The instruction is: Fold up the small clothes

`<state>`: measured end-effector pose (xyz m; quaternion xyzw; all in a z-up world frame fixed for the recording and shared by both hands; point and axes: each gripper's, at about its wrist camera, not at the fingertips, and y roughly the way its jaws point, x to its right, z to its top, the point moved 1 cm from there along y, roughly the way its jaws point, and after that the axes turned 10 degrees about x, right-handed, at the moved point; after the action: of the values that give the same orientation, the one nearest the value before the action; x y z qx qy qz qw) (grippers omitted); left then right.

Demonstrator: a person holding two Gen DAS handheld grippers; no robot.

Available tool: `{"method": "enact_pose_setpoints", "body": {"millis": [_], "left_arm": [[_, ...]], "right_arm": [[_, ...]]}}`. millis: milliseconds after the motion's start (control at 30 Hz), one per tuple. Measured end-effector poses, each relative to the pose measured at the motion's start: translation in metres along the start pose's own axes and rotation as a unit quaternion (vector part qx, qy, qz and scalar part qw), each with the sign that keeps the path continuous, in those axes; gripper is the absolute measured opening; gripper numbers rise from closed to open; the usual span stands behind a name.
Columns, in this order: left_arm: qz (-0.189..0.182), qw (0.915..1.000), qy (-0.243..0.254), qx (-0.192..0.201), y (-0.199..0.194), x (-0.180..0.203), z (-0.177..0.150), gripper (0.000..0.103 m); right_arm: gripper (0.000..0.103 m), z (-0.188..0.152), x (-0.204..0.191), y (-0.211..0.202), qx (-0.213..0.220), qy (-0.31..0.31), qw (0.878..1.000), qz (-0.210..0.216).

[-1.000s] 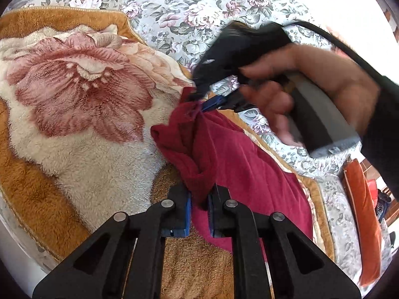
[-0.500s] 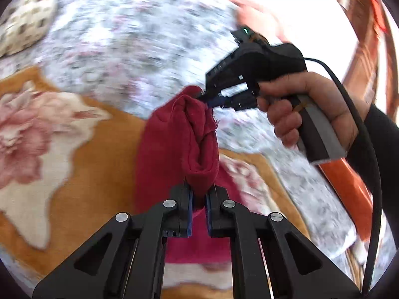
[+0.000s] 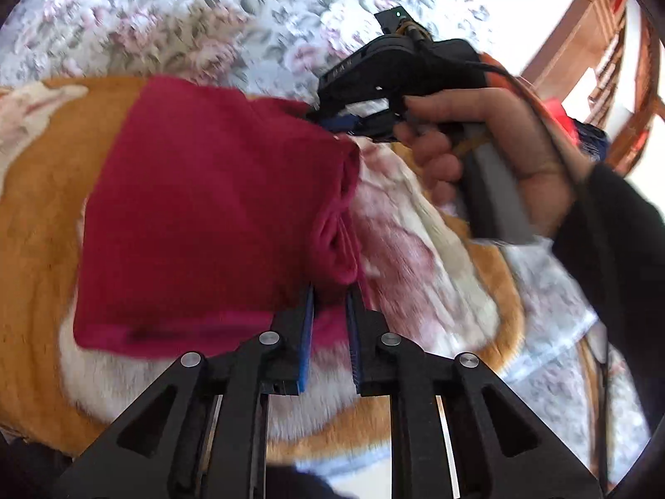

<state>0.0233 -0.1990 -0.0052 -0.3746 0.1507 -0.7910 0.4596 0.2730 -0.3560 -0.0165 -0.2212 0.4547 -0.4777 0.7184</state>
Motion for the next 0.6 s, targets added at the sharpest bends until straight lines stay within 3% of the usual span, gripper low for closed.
{"method": "enact_pose_setpoints", "body": {"millis": [100,167,233,300,367,433,467,533,600], "left_arm": [[-0.023,0.9996,0.004,-0.014,-0.026,-0.004,-0.002,0.012],[-0.018,0.9996,0.018,0.013,-0.052,-0.010,0.006,0.012],[-0.004,0.9987,0.023,0.045,-0.069,-0.021,0.018,0.013],[0.019,0.9975,0.020,0.065,-0.071,-0.036,0.030,0.014],[0.024,0.9986,0.004,0.046,-0.049,-0.049,0.037,0.014],[0.014,0.9998,-0.012,0.006,-0.020,-0.054,0.032,0.014],[0.021,0.9994,-0.018,-0.022,-0.002,-0.057,0.024,0.014],[0.023,0.9981,-0.021,-0.054,0.012,-0.060,0.006,0.014],[0.025,0.9984,-0.006,-0.051,0.012,-0.055,0.004,0.014]], "right_arm": [[0.014,-0.005,0.009,-0.020,0.035,0.035,0.999,-0.001],[0.014,-0.008,-0.001,-0.049,0.076,-0.001,0.997,-0.017],[0.015,-0.019,-0.023,-0.082,0.118,-0.066,0.991,-0.006],[0.016,-0.040,-0.051,-0.110,0.158,-0.153,0.975,0.032],[0.024,-0.070,-0.078,-0.124,0.179,-0.243,0.951,0.071],[0.027,-0.097,-0.099,-0.118,0.173,-0.323,0.928,0.076],[0.027,-0.104,-0.102,-0.107,0.159,-0.343,0.924,0.064],[0.028,-0.116,-0.090,-0.077,0.115,-0.339,0.933,0.036],[0.028,-0.127,-0.071,-0.053,0.082,-0.332,0.940,0.016]]}}
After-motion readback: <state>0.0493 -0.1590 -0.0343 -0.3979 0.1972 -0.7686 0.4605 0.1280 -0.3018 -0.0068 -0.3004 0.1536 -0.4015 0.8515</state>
